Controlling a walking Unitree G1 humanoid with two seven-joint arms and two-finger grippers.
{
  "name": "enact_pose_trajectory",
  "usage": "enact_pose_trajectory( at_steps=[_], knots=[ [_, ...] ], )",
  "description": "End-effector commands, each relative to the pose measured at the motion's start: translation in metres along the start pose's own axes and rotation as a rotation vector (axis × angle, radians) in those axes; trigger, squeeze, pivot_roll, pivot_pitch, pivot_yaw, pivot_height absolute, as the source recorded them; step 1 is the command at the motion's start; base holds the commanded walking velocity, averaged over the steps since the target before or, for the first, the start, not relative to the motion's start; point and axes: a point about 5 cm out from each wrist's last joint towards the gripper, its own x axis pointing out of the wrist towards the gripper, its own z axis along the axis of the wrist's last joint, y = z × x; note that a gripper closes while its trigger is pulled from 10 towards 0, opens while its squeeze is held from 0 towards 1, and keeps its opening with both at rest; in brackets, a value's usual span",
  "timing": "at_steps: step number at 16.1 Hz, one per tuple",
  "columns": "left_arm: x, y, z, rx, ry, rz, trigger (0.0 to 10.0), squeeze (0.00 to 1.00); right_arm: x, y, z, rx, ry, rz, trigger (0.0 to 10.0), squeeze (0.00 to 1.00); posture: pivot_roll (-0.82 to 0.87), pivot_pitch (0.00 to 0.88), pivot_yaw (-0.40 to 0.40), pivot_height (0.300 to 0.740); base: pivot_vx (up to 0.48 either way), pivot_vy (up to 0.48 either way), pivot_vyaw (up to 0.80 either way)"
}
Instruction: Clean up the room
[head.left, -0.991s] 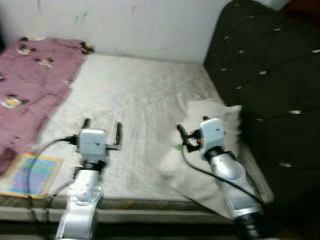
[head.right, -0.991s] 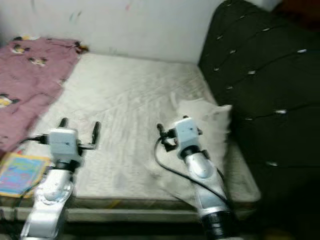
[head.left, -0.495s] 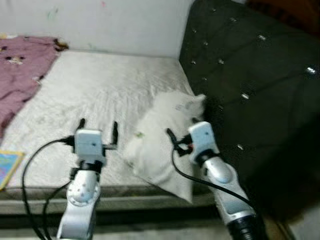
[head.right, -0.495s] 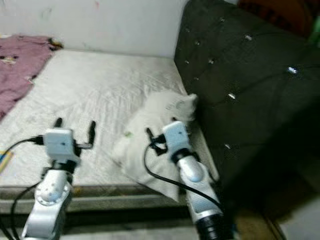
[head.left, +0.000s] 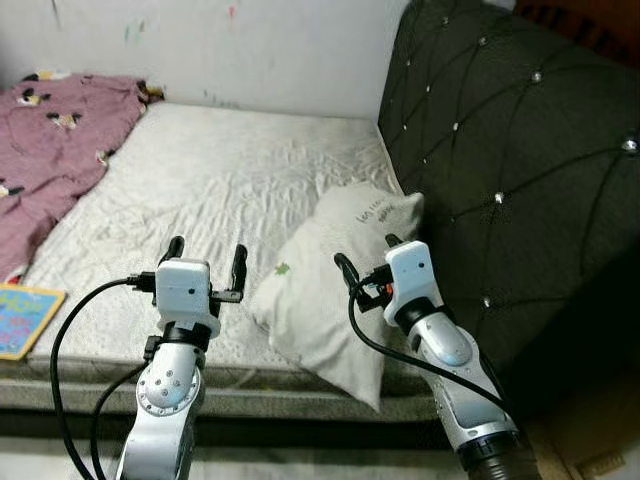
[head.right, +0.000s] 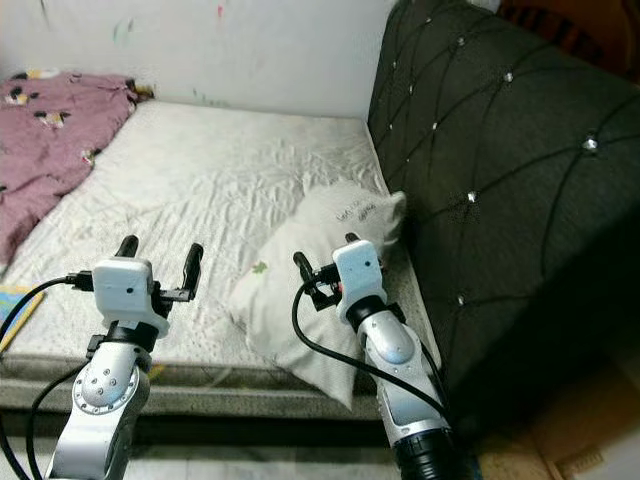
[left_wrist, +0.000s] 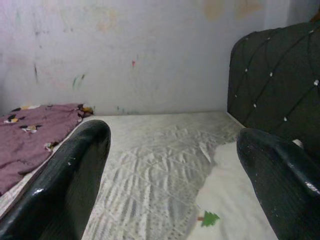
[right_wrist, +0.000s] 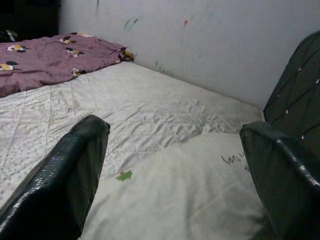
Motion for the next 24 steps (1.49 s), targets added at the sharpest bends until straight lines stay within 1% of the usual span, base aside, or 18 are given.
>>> enact_pose_trajectory(
  at_steps=[1, 9, 13, 16, 17, 21, 24],
  knots=[
    [0.0022, 0.0001, 0.0032, -0.002, -0.015, -0.006, 10.0, 0.00, 0.0034, -0.0016, 0.0089, -0.005, -0.035, 0.005, 10.0, 0.00, -0.02, 0.009, -0.094, 0.740, 0.315, 0.000, 0.00],
    [0.0037, -0.0003, 0.0032, -0.003, -0.014, -0.006, 10.0, 0.00, 0.0054, -0.0019, 0.0110, -0.037, -0.054, 0.004, 10.0, 0.00, -0.02, 0.004, -0.093, 0.740, 0.356, 0.000, 0.00],
    [0.0036, -0.0008, 0.0014, 0.000, -0.002, 0.006, 10.0, 0.00, 0.0041, -0.0050, 0.0084, -0.071, -0.053, -0.008, 10.0, 0.00, -0.02, 0.004, -0.093, 0.740, 0.000, 0.000, 0.00],
    [0.0035, -0.0013, 0.0011, 0.001, 0.000, 0.008, 10.0, 0.00, 0.0046, -0.0048, 0.0075, -0.052, -0.047, -0.006, 10.0, 0.00, -0.01, 0.006, -0.095, 0.740, 0.000, 0.000, 0.00],
    [0.0033, -0.0020, 0.0009, 0.002, 0.002, 0.008, 10.0, 0.00, 0.0046, -0.0045, 0.0064, -0.039, -0.041, -0.004, 10.0, 0.00, -0.01, 0.006, -0.095, 0.740, 0.000, 0.000, -0.80],
    [0.0016, -0.0035, -0.0001, 0.003, 0.006, 0.007, 10.0, 0.00, 0.0046, -0.0029, 0.0055, -0.048, -0.045, 0.000, 10.0, 0.00, -0.01, 0.004, -0.095, 0.740, 0.000, 0.000, -0.77],
    [-0.0003, -0.0031, -0.0006, 0.007, 0.009, 0.010, 10.0, 0.00, 0.0038, -0.0015, 0.0042, -0.050, -0.040, 0.008, 10.0, 0.00, -0.01, 0.007, -0.096, 0.740, 0.000, 0.000, 0.00]
  ],
)
